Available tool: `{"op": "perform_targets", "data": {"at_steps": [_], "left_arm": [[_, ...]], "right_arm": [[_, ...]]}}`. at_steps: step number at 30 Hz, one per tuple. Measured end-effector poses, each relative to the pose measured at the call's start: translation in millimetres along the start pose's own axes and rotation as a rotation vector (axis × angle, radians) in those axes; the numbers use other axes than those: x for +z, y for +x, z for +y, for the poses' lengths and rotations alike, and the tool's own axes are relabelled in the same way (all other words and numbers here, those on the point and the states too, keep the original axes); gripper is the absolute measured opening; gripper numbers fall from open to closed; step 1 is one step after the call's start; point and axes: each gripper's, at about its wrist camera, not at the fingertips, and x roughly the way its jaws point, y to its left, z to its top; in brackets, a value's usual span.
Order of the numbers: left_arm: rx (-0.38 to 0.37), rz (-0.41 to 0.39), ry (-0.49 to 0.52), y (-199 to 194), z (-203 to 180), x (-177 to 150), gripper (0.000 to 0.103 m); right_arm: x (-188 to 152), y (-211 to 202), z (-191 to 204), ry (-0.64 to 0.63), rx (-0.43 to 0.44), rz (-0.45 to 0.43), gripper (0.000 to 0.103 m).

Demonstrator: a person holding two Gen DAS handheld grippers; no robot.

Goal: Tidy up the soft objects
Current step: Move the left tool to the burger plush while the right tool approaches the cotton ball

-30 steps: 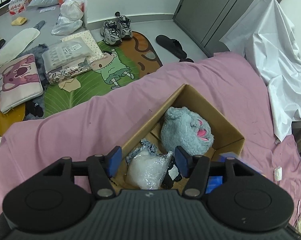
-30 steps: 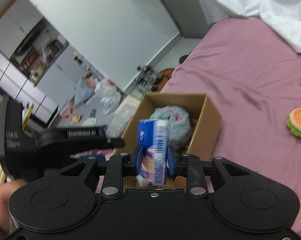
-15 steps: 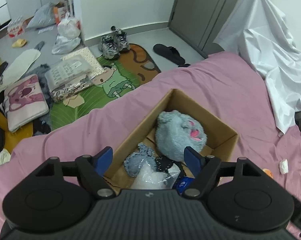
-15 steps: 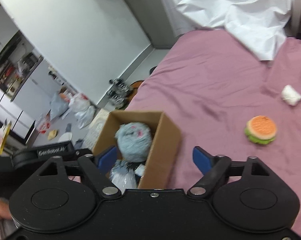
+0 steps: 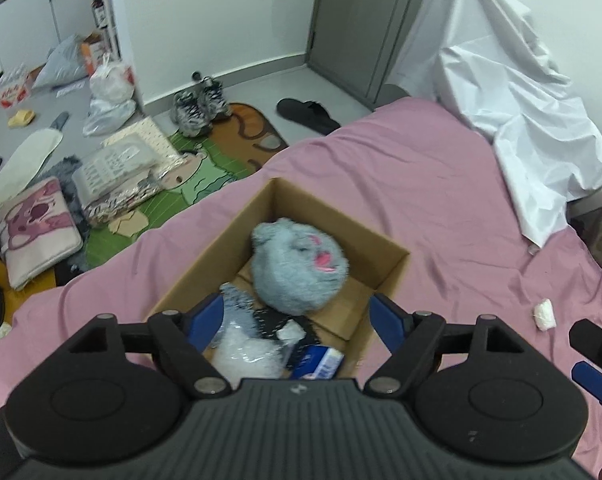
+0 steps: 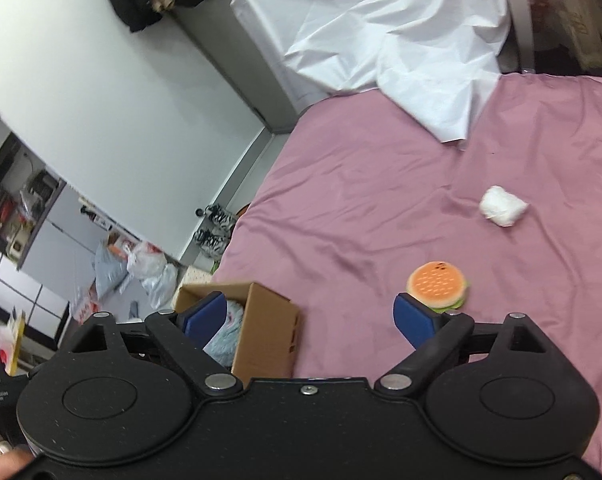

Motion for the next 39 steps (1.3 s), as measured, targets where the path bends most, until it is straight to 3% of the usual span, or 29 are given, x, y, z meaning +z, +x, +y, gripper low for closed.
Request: {"op": "perform_targets", "data": {"at_steps": [14, 26, 34, 39], "left_arm": [[-0.046, 0.014, 0.081, 7, -79, -12, 0.08], [-0.084, 0.069, 0.109, 35, -134, -22, 0.08], [-0.092, 0.074, 0.119, 63, -160, -29, 0.08], [-0.14, 0.149, 0.06, 90, -173, -36, 0.08]], "right_arm": [[20, -20, -78, 0.16, -0.024, -0.047, 0.091], [34, -4, -128, 0.251, -0.111, -0.039, 0.091], [44, 22, -136, 0.236, -0.126, -0.027, 0.088], [57, 29, -144, 0.199, -0.124, -0.039, 0.084]]}}
